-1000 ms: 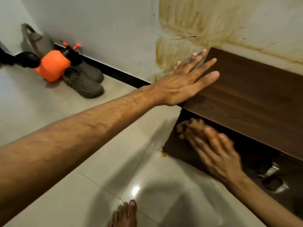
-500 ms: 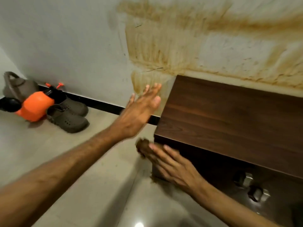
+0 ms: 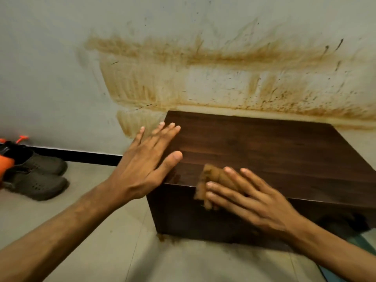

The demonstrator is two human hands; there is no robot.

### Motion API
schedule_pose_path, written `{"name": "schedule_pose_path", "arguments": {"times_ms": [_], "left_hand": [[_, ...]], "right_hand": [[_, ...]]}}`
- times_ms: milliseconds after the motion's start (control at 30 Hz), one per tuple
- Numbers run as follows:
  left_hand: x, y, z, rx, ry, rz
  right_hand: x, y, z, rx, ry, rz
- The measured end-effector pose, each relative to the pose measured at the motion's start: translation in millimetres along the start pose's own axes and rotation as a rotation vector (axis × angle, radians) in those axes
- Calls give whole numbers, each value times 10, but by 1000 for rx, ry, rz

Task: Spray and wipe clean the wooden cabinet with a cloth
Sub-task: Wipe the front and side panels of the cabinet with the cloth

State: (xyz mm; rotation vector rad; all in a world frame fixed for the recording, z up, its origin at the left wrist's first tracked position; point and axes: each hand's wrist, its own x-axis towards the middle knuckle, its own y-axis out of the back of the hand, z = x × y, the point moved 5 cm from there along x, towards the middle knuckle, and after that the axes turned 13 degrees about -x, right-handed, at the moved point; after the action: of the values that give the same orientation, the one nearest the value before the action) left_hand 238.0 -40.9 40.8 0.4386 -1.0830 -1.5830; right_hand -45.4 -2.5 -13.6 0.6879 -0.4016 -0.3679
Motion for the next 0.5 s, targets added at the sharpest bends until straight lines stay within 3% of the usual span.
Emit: {"name": "schedule_pose_path", "arguments": {"times_ms": [200, 300, 400, 500], "left_hand": [[275, -549, 532, 88, -159, -177], [412, -929, 856, 107, -227, -279], [541, -1289, 1267, 177, -356, -407], [745, -1535, 1667, 262, -493, -430]], "right_hand": [[-928, -303, 1058, 342, -462, -494], [-1319, -395, 1354, 445, -435, -597], [-1724, -400, 1502, 419, -390, -629], [-1952, -414, 1532, 387, -363, -590]]}}
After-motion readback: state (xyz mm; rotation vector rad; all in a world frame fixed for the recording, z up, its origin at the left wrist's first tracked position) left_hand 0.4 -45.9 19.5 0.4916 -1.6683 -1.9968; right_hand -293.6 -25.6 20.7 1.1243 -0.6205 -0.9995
